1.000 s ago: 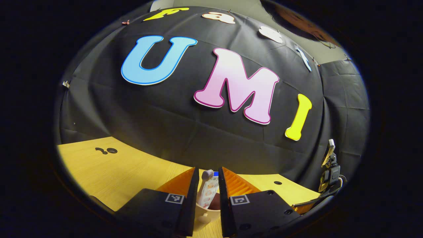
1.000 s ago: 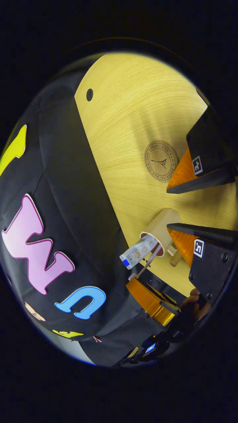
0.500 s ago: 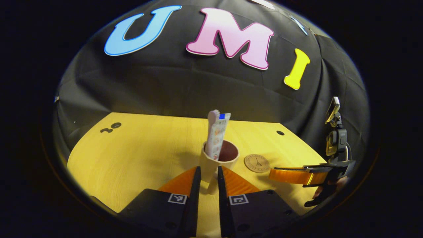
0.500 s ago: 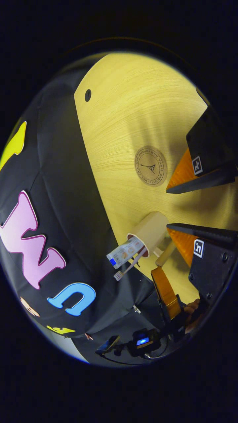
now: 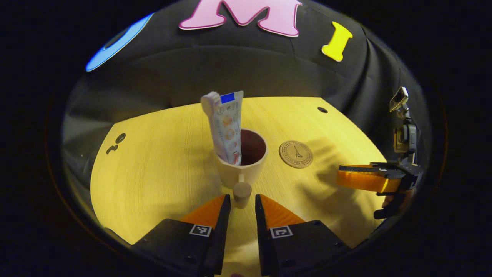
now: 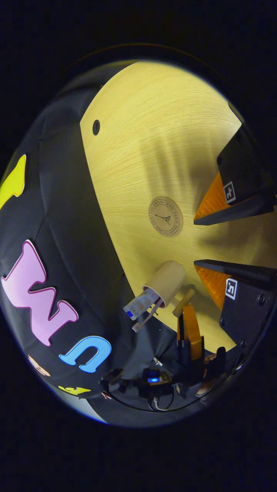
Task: Put the toothbrush and toothpaste on the desktop into the cup, then pick up the cup and place it on the coaster on the desktop.
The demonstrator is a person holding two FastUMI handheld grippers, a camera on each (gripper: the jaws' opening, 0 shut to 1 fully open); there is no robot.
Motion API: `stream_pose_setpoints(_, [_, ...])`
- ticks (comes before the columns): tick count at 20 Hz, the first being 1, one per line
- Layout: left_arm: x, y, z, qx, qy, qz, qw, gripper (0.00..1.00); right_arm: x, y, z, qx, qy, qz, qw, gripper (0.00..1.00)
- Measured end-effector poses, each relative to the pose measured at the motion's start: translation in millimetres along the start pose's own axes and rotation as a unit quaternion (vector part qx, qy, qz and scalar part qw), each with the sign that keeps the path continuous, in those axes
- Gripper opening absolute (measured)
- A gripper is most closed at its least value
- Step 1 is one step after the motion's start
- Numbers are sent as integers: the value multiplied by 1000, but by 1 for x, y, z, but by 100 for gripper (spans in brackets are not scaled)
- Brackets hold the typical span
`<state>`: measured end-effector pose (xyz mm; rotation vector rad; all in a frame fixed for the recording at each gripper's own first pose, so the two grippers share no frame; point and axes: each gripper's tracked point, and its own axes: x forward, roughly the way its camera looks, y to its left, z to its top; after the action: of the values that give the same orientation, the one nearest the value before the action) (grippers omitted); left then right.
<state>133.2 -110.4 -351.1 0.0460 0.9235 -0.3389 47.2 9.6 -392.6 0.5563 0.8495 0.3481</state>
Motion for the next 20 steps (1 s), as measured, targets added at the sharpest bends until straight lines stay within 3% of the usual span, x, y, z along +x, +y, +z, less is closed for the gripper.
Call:
stream_pose_setpoints(1, [6, 0, 2, 2, 14, 4, 1000, 41, -6, 1, -3, 2, 6, 0, 1000, 55])
stream_pose_setpoints(5, [27, 7, -1, -1, 57, 13, 998, 40, -40, -2, -21, 16, 30, -5, 999, 55])
stream_pose_setpoints(6, [30, 7, -2, 3, 65, 14, 998, 49, -45, -4, -25, 18, 35, -7, 999, 55])
stream_pose_setpoints(7, [33, 7, -4, 9, 74, 15, 997, 40, -48, -7, -27, 20, 38, -10, 999, 55])
stream_pose_setpoints(8, [37, 8, -6, 16, 86, 16, 996, 40, -52, -11, -29, 22, 41, -13, 999, 55])
stream_pose_setpoints(9, [40, 8, -6, 19, 94, 17, 995, 49, -55, -14, -29, 27, 43, -15, 999, 55])
stream_pose_setpoints(10, [44, 11, -5, 23, 101, 20, 994, 41, -57, -18, -28, 31, 43, -18, 998, 55])
stream_pose_setpoints(12, [50, 12, -5, 28, 116, 18, 993, 47, -57, -25, -23, 45, 41, -22, 998, 55])
stream_pose_setpoints(15, [56, 13, -11, 37, 139, 16, 989, 47, -56, -23, -20, 61, 40, -20, 997, 55])
stream_pose_setpoints(18, [60, 14, -14, 40, 152, 13, 987, 41, -56, -16, -26, 57, 49, -14, 997, 55])
stream_pose_setpoints(19, [61, 14, -15, 37, 157, 9, 987, 44, -55, -13, -28, 53, 52, -11, 997, 55])
stream_pose_setpoints(20, [61, 15, -16, 36, 160, 8, 986, 39, -55, -11, -30, 49, 55, -9, 997, 55])
